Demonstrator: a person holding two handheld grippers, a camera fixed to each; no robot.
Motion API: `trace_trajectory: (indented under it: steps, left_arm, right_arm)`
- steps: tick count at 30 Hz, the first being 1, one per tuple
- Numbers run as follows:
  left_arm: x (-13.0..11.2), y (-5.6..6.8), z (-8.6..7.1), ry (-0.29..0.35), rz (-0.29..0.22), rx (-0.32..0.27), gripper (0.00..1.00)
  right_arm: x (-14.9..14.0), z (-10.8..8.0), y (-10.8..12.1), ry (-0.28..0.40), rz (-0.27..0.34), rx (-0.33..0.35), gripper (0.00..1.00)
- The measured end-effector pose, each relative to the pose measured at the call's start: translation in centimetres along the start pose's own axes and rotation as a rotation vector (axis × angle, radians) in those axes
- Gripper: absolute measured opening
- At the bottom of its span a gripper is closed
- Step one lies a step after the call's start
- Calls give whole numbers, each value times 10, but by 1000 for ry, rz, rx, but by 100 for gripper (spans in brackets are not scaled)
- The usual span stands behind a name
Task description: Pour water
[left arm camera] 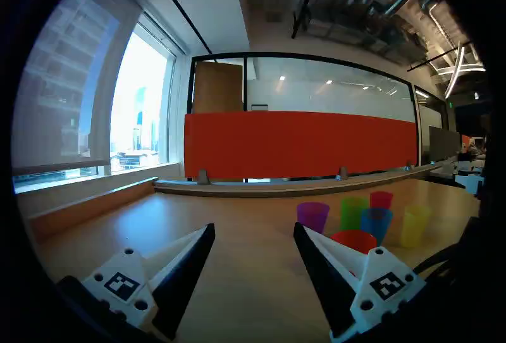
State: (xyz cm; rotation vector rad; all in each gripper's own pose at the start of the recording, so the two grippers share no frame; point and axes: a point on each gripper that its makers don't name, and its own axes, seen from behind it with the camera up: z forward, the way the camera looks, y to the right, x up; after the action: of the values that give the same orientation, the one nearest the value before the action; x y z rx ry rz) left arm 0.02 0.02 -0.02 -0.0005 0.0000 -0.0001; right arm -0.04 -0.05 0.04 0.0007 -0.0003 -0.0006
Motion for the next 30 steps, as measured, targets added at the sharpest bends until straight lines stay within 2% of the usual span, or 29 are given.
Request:
trace_trajectory:
  steps: [11,15,20,30]
  left_arm:
    - [1,-1,-2,0,-7,5,92]
    - [4,-3,-1,-4,-23,6,92]
    - [23,-4,1,13,-32,-2,92]
    - [71,-6,6,23,24,-20,92]
  right_arm:
    - [-1,1,0,-7,-10,11,99]
    - [10,1,0,3,-21,12,99]
    - [30,3,0,16,-17,17,99]
    - [75,9,-5,18,-23,44,99]
